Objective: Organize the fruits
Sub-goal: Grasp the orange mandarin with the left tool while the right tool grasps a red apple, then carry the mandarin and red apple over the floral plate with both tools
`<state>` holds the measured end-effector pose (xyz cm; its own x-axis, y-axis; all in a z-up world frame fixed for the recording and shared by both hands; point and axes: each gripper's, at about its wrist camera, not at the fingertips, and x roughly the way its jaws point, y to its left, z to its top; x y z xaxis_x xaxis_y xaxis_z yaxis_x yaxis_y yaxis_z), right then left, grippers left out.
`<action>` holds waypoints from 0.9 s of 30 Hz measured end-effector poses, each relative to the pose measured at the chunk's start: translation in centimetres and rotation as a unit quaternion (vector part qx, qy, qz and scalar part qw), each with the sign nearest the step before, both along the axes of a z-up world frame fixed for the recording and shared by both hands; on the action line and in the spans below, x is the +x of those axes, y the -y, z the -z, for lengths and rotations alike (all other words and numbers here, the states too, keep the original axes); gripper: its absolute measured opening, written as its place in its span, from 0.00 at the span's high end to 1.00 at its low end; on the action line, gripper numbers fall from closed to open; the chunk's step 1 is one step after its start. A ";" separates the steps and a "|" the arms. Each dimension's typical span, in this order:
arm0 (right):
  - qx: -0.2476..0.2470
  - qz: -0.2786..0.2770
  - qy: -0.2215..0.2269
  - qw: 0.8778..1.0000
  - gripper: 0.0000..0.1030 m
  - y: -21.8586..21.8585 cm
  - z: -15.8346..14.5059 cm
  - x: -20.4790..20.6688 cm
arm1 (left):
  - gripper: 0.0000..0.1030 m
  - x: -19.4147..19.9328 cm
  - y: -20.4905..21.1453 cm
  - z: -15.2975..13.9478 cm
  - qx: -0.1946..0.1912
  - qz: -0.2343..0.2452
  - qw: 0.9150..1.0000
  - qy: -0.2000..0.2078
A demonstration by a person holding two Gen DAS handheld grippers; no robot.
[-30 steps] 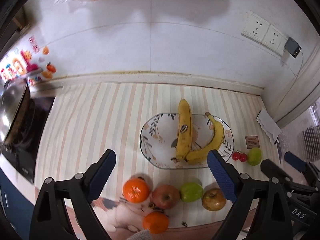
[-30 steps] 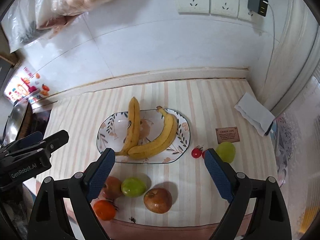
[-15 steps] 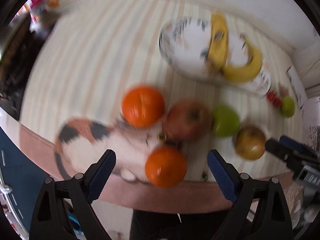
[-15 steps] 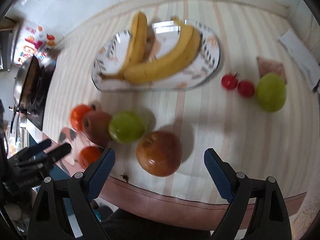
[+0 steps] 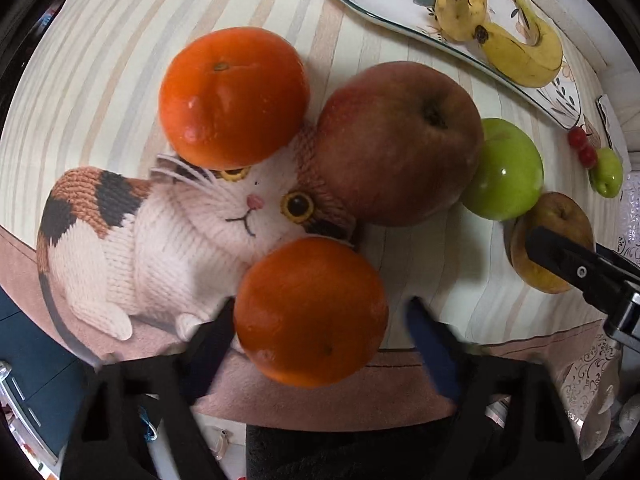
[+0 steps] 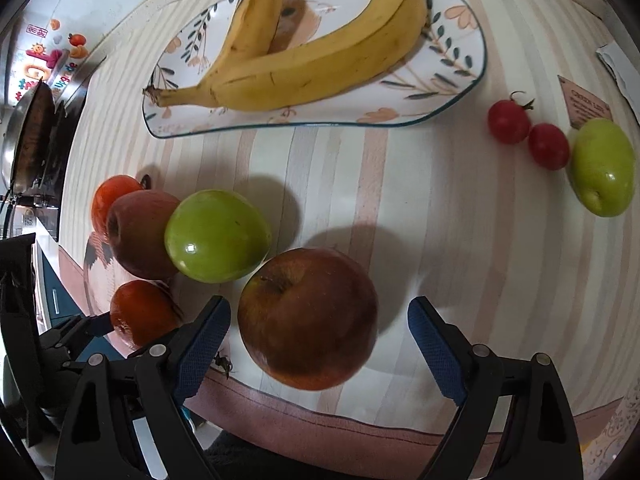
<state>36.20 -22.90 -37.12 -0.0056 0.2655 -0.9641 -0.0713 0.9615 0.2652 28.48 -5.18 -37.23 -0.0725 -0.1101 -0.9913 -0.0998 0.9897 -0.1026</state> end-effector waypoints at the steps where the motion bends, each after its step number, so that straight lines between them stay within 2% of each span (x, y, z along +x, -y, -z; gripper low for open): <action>1: 0.000 0.000 0.000 1.000 0.19 -0.1 0.1 0.0 | 0.40 0.0 0.2 -0.2 0.014 0.004 1.000 0.010; 3: 0.009 -0.001 0.001 1.000 0.33 -0.6 0.3 0.0 | 0.40 0.0 0.3 -0.2 0.015 0.009 1.000 0.016; 6: 0.004 -0.010 0.012 1.000 0.33 -1.0 0.3 -0.4 | 0.40 0.0 0.1 -0.3 0.025 0.011 0.999 0.017; 9: 0.002 -0.024 0.000 1.000 0.33 -1.2 0.5 -1.6 | 0.40 0.3 -0.5 -0.5 0.039 0.009 0.999 0.024; 14: 0.004 -0.025 -0.002 1.000 0.33 -1.2 0.8 -2.9 | 0.39 0.7 -0.8 -0.1 0.029 0.002 0.999 0.016; 20: 0.011 -0.006 0.000 1.000 0.33 0.0 0.8 -2.6 | 0.39 2.1 -0.2 0.2 0.049 0.014 0.999 0.017; 27: -0.006 -0.028 0.010 1.000 0.33 -1.5 0.9 -2.4 | 0.40 2.9 -0.4 -0.3 0.048 0.009 0.998 0.027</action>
<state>33.82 -21.43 -38.01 -0.0001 0.2531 -0.9675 -0.1300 0.9592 0.2509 31.34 -4.75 -36.94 -0.0188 -0.0130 -0.9997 -0.0795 0.9968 -0.0115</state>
